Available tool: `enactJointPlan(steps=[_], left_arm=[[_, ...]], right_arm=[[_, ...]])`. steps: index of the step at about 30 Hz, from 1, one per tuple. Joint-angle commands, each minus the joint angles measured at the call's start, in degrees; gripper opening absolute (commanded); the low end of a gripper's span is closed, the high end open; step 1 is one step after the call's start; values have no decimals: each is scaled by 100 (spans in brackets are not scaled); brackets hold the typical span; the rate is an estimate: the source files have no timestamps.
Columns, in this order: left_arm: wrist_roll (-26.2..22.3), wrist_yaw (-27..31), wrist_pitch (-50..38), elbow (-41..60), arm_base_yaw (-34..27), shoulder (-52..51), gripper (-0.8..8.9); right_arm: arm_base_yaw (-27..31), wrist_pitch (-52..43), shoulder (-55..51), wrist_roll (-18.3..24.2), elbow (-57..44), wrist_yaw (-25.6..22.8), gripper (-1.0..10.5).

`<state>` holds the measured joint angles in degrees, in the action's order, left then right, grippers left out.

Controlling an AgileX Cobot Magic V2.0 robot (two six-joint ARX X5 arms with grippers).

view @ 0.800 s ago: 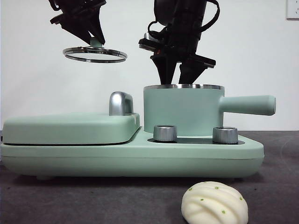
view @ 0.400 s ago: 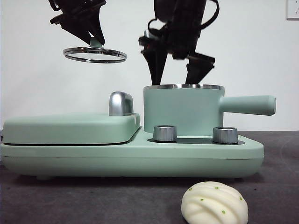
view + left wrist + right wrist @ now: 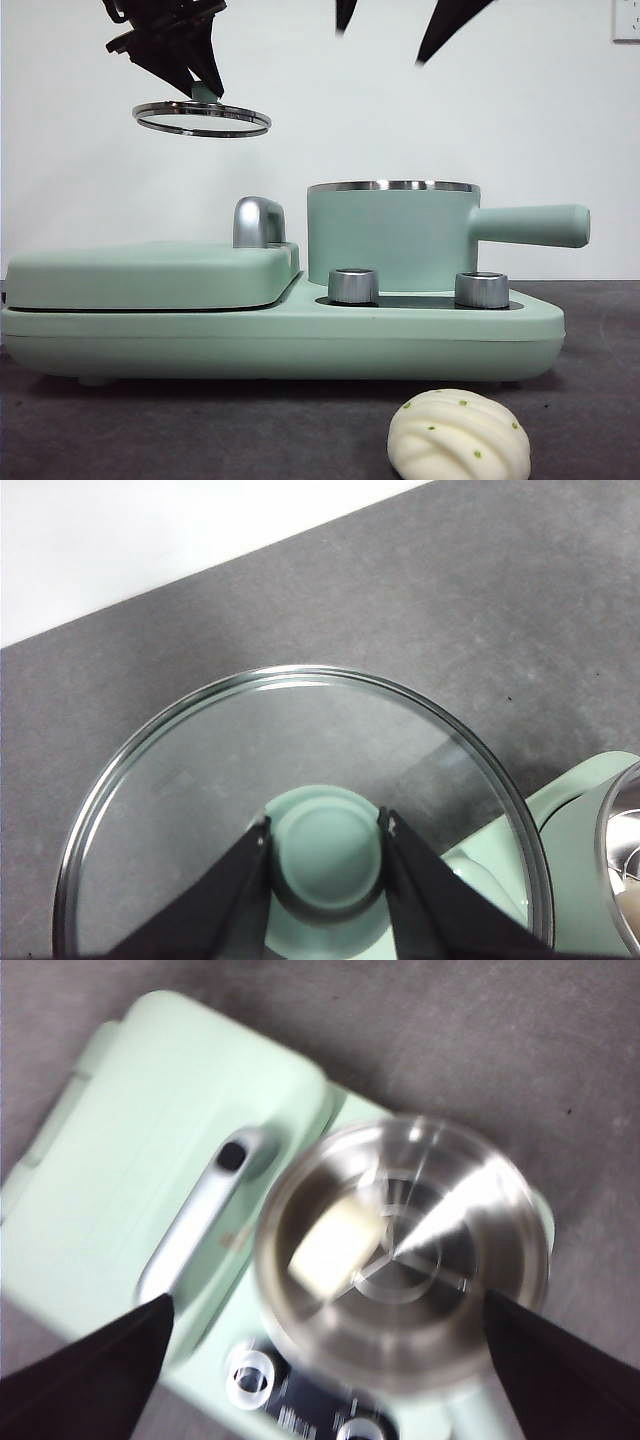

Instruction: Put the buns in a small steamer

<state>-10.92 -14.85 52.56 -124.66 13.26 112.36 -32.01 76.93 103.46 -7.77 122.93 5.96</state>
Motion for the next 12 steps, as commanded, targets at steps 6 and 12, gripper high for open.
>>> enactJointPlan(steps=[6,12], left_arm=[[28,-17,-136,-238,26,-35,24],[28,-15,-138,-238,37,-35,24]], right_arm=[[-654,457,-1661,-267,-1906,-186,501],[-1462,409,-2465,-767,-3276,-564,561]])
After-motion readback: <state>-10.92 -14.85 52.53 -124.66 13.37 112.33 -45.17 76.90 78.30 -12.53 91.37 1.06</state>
